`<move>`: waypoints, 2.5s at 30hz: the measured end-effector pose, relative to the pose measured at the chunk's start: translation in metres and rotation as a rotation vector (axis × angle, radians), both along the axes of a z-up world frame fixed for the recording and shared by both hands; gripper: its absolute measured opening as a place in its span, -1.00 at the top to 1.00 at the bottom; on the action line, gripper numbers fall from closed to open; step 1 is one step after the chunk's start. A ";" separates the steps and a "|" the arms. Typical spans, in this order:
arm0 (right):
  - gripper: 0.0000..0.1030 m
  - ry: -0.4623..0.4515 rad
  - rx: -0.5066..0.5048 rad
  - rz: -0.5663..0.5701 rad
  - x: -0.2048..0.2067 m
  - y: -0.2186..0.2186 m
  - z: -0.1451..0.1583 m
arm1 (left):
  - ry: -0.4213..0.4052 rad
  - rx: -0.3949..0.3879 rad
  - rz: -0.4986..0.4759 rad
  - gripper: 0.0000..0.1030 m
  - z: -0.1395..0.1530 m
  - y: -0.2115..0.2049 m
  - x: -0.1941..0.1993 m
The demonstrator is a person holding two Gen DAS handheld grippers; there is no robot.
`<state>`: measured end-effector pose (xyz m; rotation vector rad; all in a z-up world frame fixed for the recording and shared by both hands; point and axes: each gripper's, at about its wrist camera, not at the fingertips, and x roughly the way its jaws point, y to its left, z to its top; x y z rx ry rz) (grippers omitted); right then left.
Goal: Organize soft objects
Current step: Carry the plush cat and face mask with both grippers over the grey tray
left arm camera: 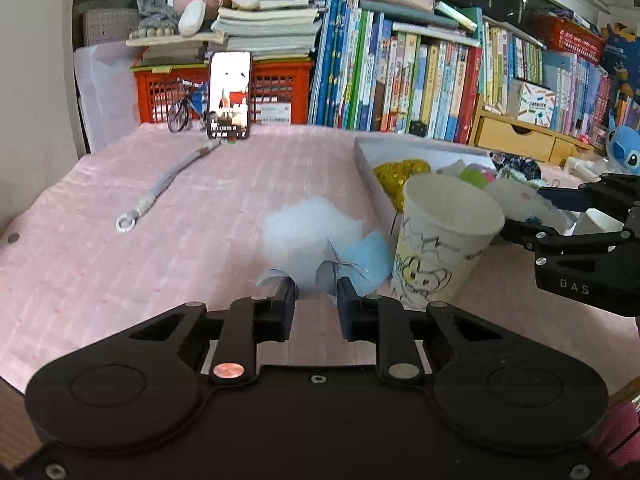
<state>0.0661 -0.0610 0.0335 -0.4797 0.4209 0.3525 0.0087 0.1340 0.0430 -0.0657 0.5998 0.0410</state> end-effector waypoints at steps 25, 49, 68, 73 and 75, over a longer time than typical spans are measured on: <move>-0.10 0.010 0.262 -0.125 0.048 -0.072 0.086 | -0.080 0.021 -0.188 0.60 0.101 -0.039 0.085; -0.10 0.472 0.744 -0.261 0.229 -0.110 0.047 | 0.280 -0.092 -0.244 0.60 0.049 -0.108 0.307; 0.00 0.795 0.931 -0.410 0.281 -0.116 -0.016 | 0.440 -0.204 -0.264 0.58 0.003 -0.102 0.341; 0.11 0.811 0.898 -0.440 0.280 -0.115 -0.024 | 0.448 -0.206 -0.262 0.58 0.002 -0.102 0.342; 0.11 0.815 0.893 -0.442 0.280 -0.115 -0.024 | 0.452 -0.210 -0.257 0.58 0.002 -0.102 0.341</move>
